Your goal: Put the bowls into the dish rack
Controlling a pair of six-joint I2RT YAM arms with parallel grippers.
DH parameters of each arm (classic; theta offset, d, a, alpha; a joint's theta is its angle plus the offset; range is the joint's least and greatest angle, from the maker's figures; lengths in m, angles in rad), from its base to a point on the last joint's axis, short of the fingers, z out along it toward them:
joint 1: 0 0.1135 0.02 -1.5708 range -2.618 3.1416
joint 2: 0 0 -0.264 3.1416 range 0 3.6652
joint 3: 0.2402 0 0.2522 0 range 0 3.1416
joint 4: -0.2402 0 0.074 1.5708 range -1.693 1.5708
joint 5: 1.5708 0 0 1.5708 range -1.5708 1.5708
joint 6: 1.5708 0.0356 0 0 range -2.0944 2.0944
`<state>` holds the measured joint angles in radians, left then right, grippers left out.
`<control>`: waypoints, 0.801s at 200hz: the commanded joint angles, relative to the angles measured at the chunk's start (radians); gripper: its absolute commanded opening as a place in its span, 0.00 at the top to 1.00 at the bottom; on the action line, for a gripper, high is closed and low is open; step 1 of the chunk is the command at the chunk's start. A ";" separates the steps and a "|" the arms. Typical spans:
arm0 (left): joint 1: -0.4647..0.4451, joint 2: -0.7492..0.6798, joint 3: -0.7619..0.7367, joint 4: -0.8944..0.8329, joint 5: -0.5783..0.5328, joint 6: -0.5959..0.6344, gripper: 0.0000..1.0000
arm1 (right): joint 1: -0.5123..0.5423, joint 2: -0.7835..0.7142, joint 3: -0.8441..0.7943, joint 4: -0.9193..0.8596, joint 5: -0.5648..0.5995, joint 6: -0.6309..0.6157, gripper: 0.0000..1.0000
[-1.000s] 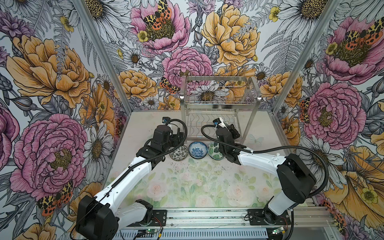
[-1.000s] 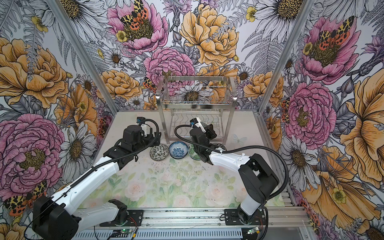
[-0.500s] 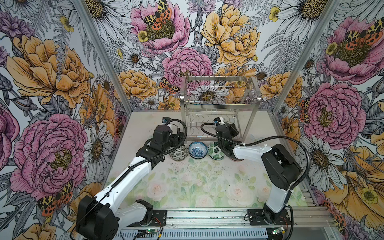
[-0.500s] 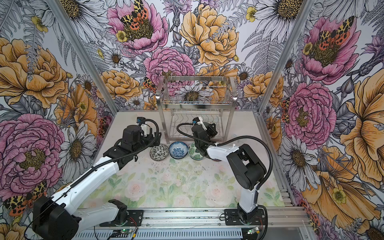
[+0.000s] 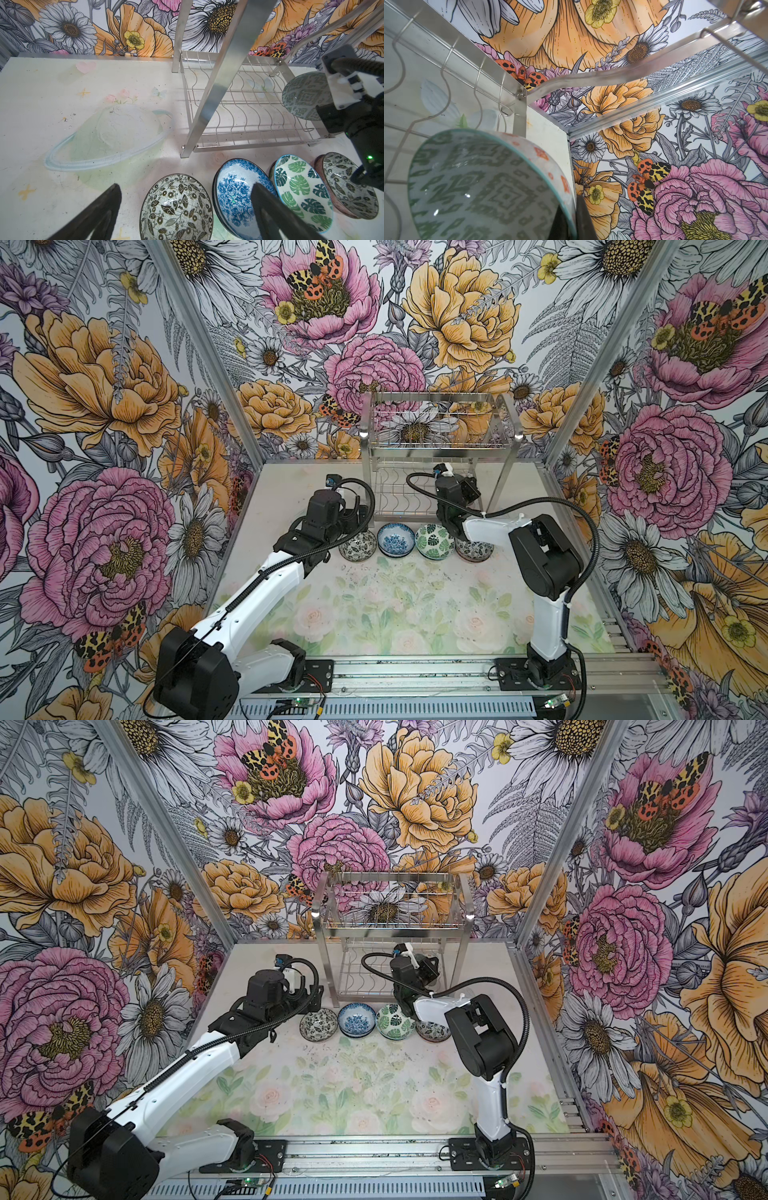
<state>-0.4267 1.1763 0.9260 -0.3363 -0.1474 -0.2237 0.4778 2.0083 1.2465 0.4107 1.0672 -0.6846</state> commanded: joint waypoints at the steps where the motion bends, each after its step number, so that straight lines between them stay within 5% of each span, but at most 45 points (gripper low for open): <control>1: 0.010 0.006 -0.001 0.022 0.019 0.021 0.01 | -0.018 0.031 0.071 0.078 0.032 -0.029 1.00; 160: 0.018 0.007 -0.006 0.019 0.023 0.021 0.01 | -0.096 0.311 0.369 0.216 0.074 -0.223 1.00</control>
<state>-0.4202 1.1763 0.9260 -0.3363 -0.1440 -0.2237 0.3912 2.3016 1.5551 0.5648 1.1149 -0.8848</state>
